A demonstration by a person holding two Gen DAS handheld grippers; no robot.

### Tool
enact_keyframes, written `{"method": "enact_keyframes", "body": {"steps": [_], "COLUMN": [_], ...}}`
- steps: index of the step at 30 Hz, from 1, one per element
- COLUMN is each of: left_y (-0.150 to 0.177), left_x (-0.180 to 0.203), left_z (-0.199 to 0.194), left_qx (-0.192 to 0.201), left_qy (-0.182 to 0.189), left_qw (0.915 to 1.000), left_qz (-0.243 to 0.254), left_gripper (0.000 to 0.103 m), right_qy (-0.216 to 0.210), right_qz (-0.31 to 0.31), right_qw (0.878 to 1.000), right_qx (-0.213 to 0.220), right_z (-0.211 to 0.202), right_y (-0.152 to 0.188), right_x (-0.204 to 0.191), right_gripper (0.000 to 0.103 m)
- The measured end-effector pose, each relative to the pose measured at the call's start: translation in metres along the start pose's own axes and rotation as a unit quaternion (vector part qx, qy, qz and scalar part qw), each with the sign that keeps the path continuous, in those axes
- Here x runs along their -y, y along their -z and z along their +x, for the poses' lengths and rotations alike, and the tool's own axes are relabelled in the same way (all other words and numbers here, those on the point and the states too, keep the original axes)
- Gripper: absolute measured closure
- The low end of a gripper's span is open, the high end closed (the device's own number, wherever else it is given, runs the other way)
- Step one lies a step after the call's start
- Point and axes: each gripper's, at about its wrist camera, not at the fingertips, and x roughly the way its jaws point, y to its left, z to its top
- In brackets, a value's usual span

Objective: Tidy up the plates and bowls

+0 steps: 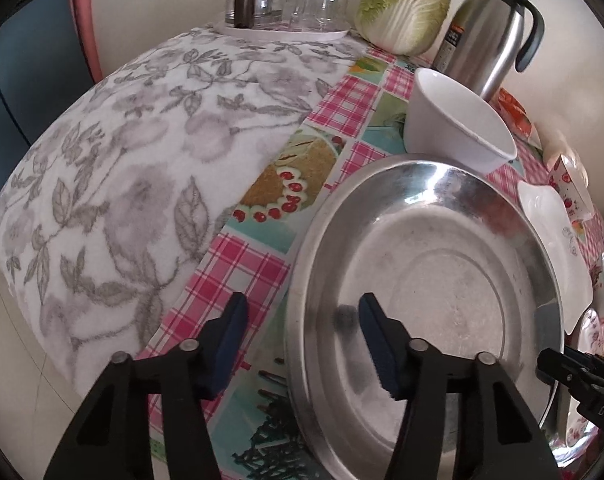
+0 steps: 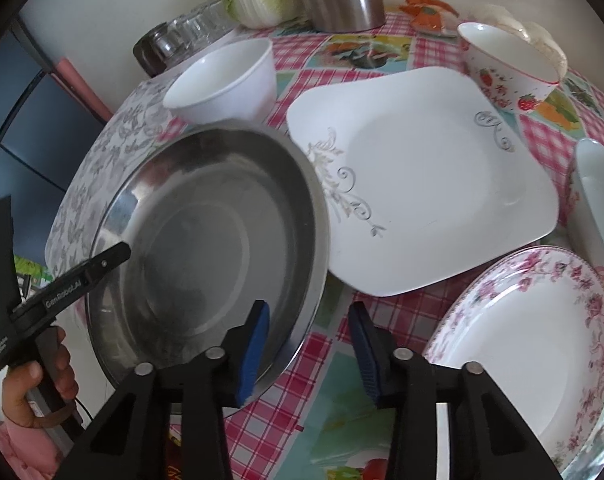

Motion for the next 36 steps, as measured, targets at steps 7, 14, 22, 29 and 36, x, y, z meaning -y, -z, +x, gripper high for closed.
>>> {"method": "enact_keyframes", "body": {"steps": [7,14,22,29,36], "left_y": [-0.005,-0.001,-0.004,-0.024,-0.051], "left_x": [0.006,-0.004,-0.014,0.006,0.048], "left_z": [0.003,-0.005,-0.034,-0.075,-0.111], "left_qx": [-0.002,-0.005,0.01,0.043,0.082], "left_qy": [-0.008,0.0,-0.01,-0.019,-0.006], "left_qw": [0.9999,1.0,0.9994,0.9989,0.9965], "left_qz": [0.014,-0.008,-0.03,-0.008,0.013], "left_gripper": [0.075,0.078,0.078,0.078,0.078], "right_qy": [0.001,0.001,-0.021,-0.039,-0.053], "right_qz": [-0.031,-0.054,-0.076,-0.066,-0.038], "right_qw": [1.0,0.998,0.995,0.991,0.982], "right_qx": [0.005,0.028,0.057,0.106,0.177], "right_z": [0.006,-0.007,-0.029,-0.064,-0.114], "right_y": [-0.002,-0.004,-0.001,-0.007,-0.018], "right_x": [-0.009,-0.02,-0.032,-0.027,0.0], "right_gripper": [0.085,0.085,0.085,0.085,0.085]}}
